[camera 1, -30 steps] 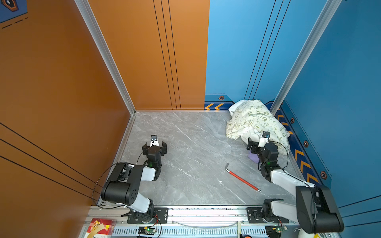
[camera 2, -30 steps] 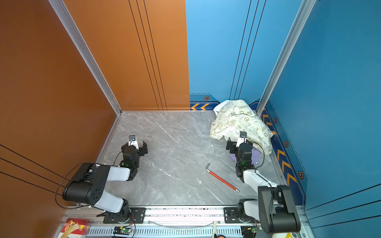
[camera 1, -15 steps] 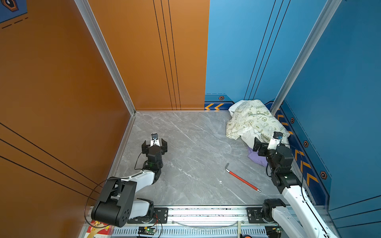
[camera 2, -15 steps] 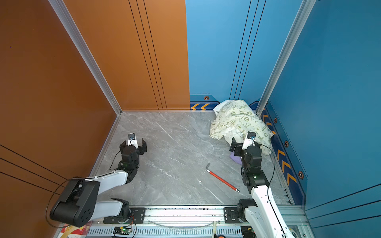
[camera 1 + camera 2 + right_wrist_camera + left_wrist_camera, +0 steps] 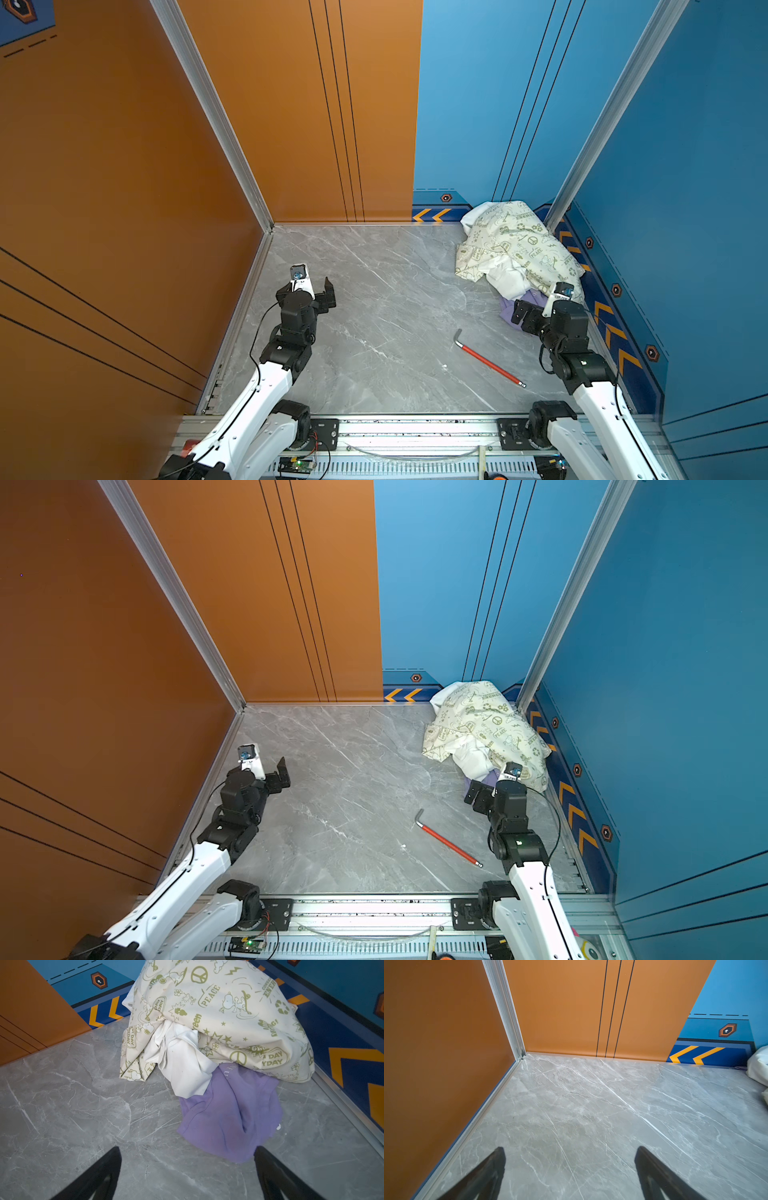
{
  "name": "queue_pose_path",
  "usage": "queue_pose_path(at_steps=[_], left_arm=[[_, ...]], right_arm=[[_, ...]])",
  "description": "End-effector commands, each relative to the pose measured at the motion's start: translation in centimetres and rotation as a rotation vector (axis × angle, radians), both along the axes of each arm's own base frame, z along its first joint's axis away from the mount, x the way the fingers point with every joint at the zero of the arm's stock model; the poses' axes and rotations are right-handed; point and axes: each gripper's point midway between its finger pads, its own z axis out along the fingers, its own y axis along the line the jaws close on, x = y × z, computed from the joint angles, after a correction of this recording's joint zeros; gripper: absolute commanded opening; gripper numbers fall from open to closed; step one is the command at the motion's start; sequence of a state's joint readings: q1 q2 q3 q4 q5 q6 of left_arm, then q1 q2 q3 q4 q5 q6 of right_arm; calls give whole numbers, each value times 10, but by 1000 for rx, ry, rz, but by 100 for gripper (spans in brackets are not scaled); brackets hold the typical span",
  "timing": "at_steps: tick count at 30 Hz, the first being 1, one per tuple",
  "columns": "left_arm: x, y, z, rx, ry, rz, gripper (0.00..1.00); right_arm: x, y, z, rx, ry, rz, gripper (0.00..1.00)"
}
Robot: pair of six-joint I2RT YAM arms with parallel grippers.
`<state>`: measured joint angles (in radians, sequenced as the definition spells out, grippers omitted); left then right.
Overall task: Pick out a specific cloth from the pile
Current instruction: 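Lower the right gripper to the purple T-shirt while the left arm lifts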
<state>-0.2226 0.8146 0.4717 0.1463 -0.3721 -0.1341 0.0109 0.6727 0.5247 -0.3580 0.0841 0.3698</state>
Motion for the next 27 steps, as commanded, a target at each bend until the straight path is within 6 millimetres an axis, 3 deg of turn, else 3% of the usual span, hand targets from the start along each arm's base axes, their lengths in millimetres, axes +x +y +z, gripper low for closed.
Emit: queue_pose_path(at_steps=[1, 5, 12, 18, 23, 27], left_arm=[[-19, -2, -37, -48, 113, -27, 98], [-26, 0, -54, -54, 175, -20, 98], [-17, -26, -71, -135, 235, -115, 98], [-10, -44, -68, -156, 235, -199, 98], [-8, -55, -62, -176, 203, -246, 98], [-9, -63, -57, -184, 182, -284, 98]], right_arm=[[-9, -15, -13, 74, 75, -138, 100], [-6, -23, -24, 115, 121, -197, 100], [-3, -38, -38, 166, 168, -297, 90], [8, -45, -51, 237, 169, -320, 68], [21, -51, -62, 269, 172, -336, 56], [30, -52, -73, 296, 201, -335, 52]])
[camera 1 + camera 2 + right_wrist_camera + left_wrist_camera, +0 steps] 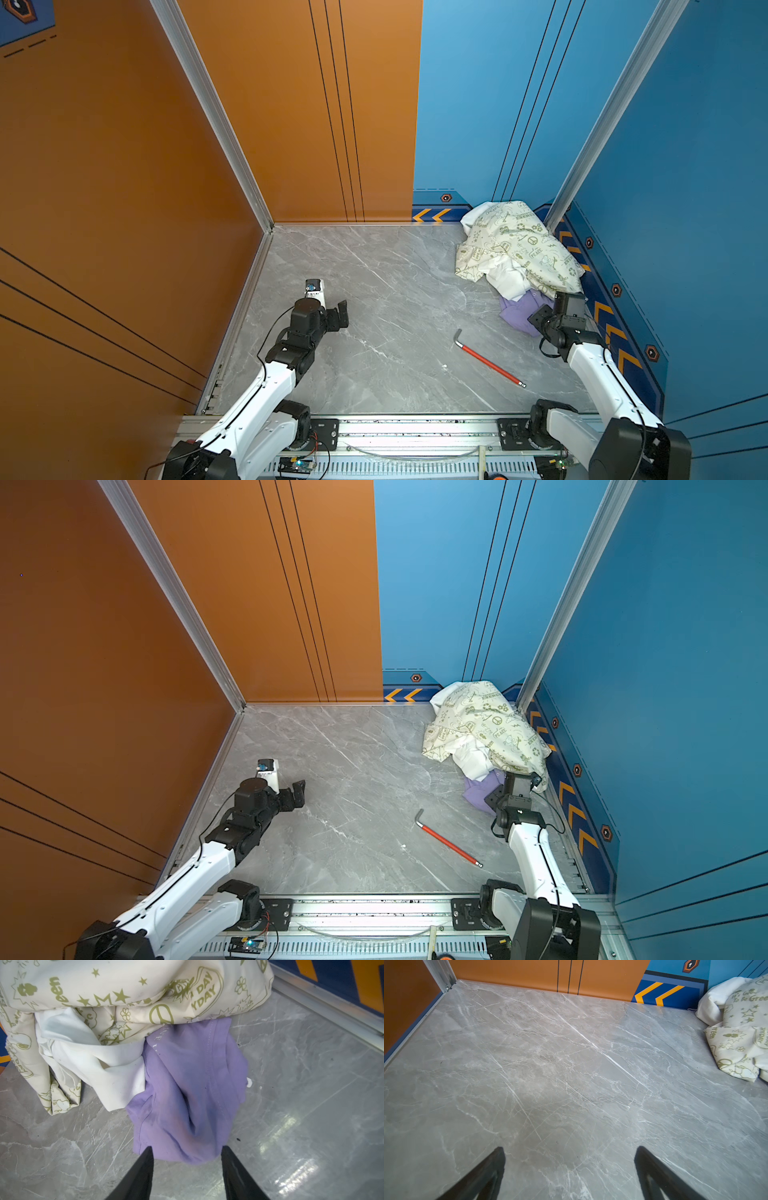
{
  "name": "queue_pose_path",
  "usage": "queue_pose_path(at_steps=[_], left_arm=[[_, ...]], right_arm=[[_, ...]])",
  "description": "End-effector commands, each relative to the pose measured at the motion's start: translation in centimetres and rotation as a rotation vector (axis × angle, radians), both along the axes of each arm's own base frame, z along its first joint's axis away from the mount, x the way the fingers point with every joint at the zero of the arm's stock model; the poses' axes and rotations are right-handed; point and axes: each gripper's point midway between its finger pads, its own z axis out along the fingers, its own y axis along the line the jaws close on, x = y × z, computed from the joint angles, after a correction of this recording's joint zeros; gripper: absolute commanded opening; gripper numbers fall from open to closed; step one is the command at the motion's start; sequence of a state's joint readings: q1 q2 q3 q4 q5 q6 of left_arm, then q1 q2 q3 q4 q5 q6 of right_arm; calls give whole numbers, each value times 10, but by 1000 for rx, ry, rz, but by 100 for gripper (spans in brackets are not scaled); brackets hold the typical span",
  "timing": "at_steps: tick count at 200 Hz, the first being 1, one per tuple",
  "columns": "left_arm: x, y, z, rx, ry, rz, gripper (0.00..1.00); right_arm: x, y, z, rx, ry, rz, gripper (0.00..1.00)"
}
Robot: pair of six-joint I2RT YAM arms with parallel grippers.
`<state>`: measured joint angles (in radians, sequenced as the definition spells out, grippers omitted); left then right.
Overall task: Pick out a specific cloth from the pile
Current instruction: 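Close the right gripper on the purple T-shirt and lift it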
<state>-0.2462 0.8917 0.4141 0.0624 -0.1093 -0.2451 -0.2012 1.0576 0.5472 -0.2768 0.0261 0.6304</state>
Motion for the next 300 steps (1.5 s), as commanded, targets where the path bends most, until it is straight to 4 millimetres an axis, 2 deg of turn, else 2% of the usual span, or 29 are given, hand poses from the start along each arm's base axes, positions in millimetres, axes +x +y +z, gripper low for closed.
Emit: queue_pose_path(at_steps=[1, 34, 64, 99, 132, 227, 300], left_arm=[[3, -16, 17, -46, -57, -66, 98], [2, -24, 23, -44, -79, -104, 98], [2, -27, 29, -38, -100, -116, 98], [1, -27, 41, -49, -149, -116, 98], [-3, -32, 48, -62, -190, -155, 98], [-7, -28, 55, -37, -236, -143, 98], [-8, -30, 55, -26, -241, -148, 98]], right_arm=[[17, -1, 1, 40, -23, -5, 50], [22, -1, -16, 69, 29, -4, 43], [25, -1, -26, 91, 48, -7, 20], [28, 1, -18, 107, 8, -10, 0], [27, 0, 10, 106, -83, -30, 0], [33, 13, 119, 142, -359, -25, 0], [36, 18, 184, 141, -491, -16, 0]])
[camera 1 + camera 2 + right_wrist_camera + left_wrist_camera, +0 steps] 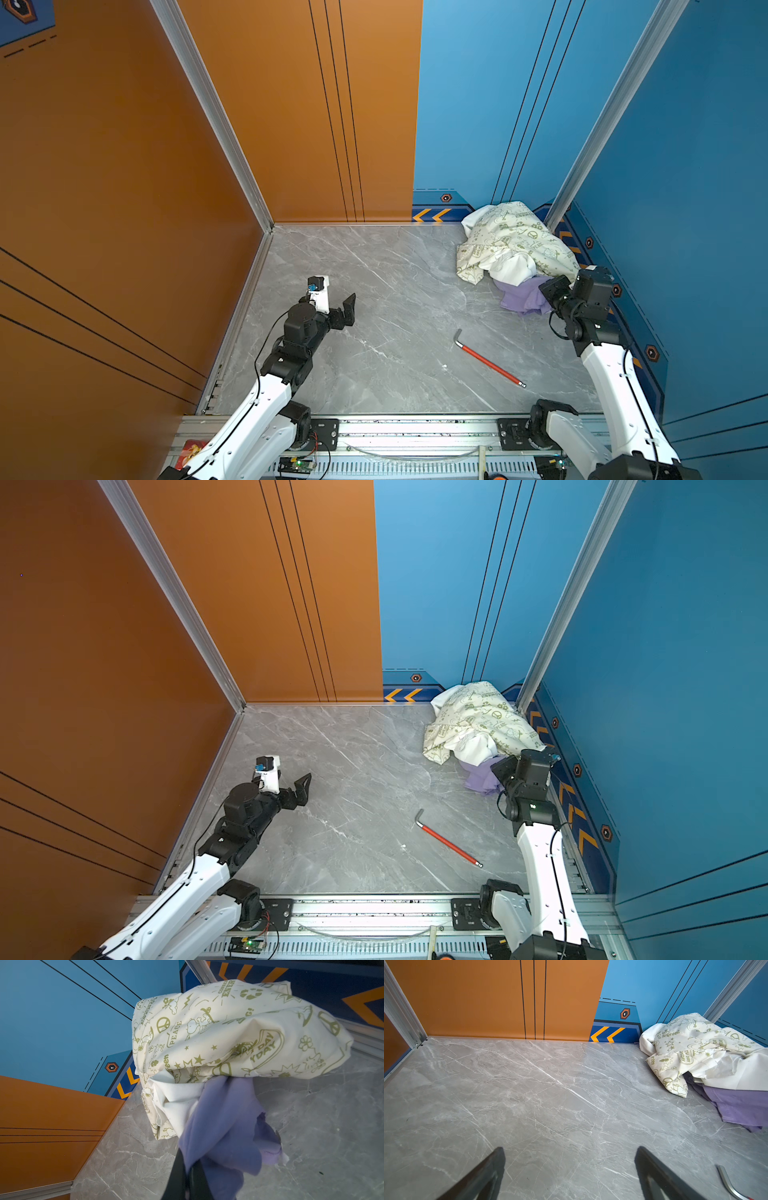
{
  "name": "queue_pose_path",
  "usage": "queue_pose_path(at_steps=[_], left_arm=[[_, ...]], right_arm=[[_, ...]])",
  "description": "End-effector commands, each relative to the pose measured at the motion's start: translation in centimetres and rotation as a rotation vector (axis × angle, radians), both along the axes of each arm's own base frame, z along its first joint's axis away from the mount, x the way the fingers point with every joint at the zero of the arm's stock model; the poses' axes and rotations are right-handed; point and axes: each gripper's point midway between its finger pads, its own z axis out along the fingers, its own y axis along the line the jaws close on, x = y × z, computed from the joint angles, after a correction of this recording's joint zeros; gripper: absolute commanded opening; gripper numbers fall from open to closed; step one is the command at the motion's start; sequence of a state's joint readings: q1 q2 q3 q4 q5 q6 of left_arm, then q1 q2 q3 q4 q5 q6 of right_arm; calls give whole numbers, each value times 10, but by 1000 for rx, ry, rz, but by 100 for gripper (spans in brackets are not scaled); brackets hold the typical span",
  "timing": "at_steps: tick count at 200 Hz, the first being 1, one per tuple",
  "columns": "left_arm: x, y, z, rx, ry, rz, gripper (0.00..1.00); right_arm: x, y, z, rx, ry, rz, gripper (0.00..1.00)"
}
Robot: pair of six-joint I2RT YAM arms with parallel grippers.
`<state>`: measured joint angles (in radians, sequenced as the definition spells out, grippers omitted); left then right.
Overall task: Pick out a specific cloth from the pile
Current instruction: 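Close the right gripper on the purple T-shirt and lift it, then raise the purple T-shirt with the right gripper, pulling it out of the pile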
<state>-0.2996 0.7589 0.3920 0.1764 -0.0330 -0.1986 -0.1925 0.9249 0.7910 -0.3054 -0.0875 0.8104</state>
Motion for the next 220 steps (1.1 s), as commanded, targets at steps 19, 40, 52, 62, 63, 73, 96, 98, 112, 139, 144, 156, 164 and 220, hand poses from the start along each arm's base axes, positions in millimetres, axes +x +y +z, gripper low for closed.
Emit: queue_pose_path(at_steps=[19, 40, 52, 62, 63, 73, 96, 98, 112, 139, 144, 156, 164, 220], left_arm=[[-2, -1, 1, 21, -27, -4, 98], [-2, -1, 1, 22, -29, -3, 98], [-2, 0, 1, 24, -27, -2, 98], [-2, -1, 2, 25, -30, -3, 98], [-2, 0, 1, 25, -30, -3, 98], [-2, -1, 2, 26, -31, -4, 98], [-3, -1, 1, 29, -31, -4, 98], [-3, -1, 1, 29, -30, -4, 98], [-3, -1, 1, 31, -32, -2, 98], [-3, 0, 1, 35, -32, 3, 98], [-3, 0, 1, 35, -32, 3, 98], [-3, 0, 1, 34, -33, 1, 98], [-3, 0, 1, 34, -32, 2, 98], [-3, -1, 1, 37, -34, -1, 98]], right_arm=[[-1, 3, 56, -4, -138, -8, 0], [-2, 4, 68, -3, -165, -5, 0], [-2, 5, 76, -5, -183, -4, 0], [-3, 5, 82, -8, -196, -2, 0], [-3, 5, 83, -8, -198, -2, 0], [-3, 5, 88, -11, -209, -4, 0], [-1, 6, 102, -13, -238, 5, 0], [-1, 6, 103, -14, -240, 6, 0], [0, 7, 110, -14, -254, 11, 0], [2, 8, 123, -22, -276, 16, 0], [3, 8, 125, -23, -280, 15, 0], [4, 8, 131, -26, -292, 17, 0], [5, 8, 135, -27, -301, 20, 0], [15, 17, 165, -33, -358, 56, 0]])
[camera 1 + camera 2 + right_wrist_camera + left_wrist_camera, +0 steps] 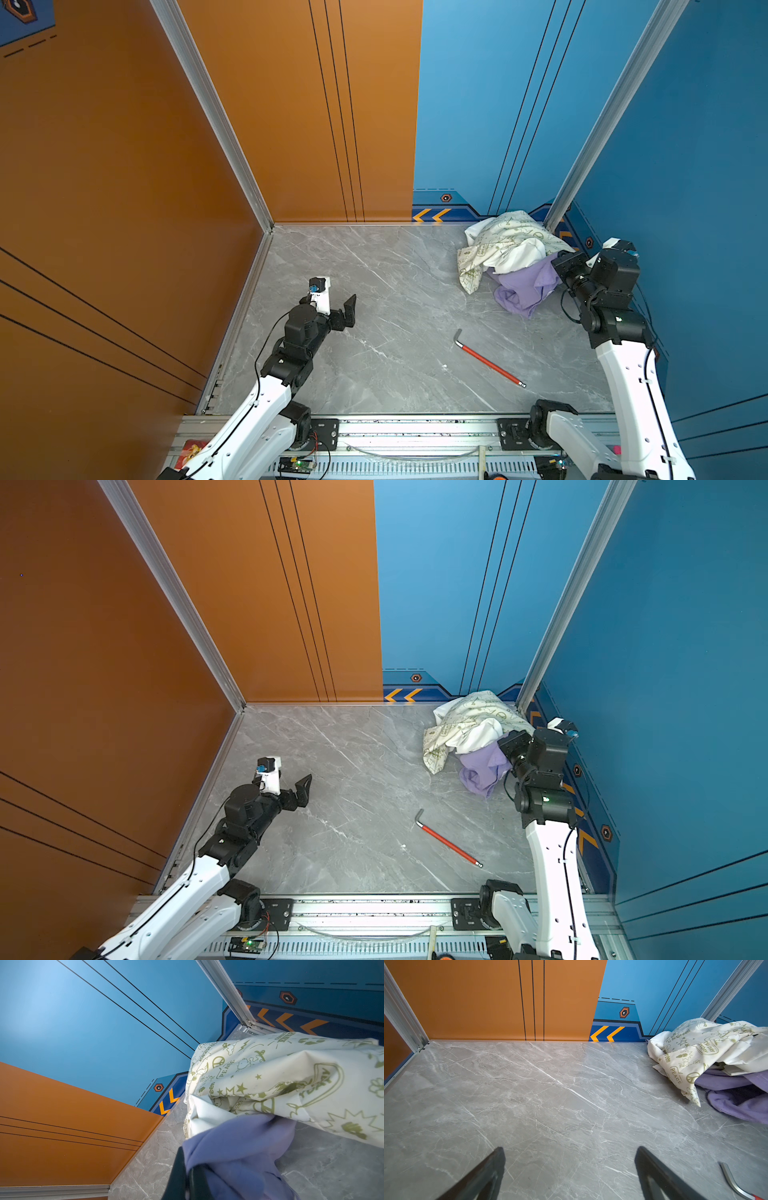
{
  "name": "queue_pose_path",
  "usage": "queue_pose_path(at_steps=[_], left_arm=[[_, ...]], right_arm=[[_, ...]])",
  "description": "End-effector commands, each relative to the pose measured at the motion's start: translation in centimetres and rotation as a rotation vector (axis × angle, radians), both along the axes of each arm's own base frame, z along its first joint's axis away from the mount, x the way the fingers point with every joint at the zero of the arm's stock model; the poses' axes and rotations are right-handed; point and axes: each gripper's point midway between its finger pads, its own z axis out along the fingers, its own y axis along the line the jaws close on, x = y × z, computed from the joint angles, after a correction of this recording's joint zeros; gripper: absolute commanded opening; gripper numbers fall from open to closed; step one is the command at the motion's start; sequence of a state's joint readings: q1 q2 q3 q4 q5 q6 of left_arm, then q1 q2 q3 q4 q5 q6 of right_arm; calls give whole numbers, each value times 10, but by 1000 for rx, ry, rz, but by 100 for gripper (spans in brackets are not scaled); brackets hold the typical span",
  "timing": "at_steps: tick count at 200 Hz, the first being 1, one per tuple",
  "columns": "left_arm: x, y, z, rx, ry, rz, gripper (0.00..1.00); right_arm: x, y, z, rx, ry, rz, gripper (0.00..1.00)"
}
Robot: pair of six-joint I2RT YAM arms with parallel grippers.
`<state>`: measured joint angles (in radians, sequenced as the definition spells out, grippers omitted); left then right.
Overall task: Pick out a specific cloth from the pile
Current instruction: 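Raise the purple T-shirt with the right gripper, pulling it out of the pile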
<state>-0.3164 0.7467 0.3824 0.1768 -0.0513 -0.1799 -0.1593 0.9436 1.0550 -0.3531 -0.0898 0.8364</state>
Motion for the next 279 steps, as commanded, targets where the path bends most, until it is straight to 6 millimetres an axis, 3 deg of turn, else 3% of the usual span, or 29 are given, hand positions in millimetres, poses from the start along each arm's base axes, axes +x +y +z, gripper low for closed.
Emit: queue_pose_path(at_steps=[1, 101, 199, 279], left_arm=[[-1, 0, 2, 15, -24, 3, 98], [-1, 0, 2, 18, -26, 1, 98], [-1, 0, 3, 17, -29, 2, 98], [-1, 0, 2, 17, -27, 3, 98]], right_arm=[[3, 7, 58, -24, -162, 30, 0], [19, 25, 110, -63, -267, 88, 0], [18, 33, 161, -83, -378, 102, 1], [18, 63, 192, -69, -451, 183, 2]])
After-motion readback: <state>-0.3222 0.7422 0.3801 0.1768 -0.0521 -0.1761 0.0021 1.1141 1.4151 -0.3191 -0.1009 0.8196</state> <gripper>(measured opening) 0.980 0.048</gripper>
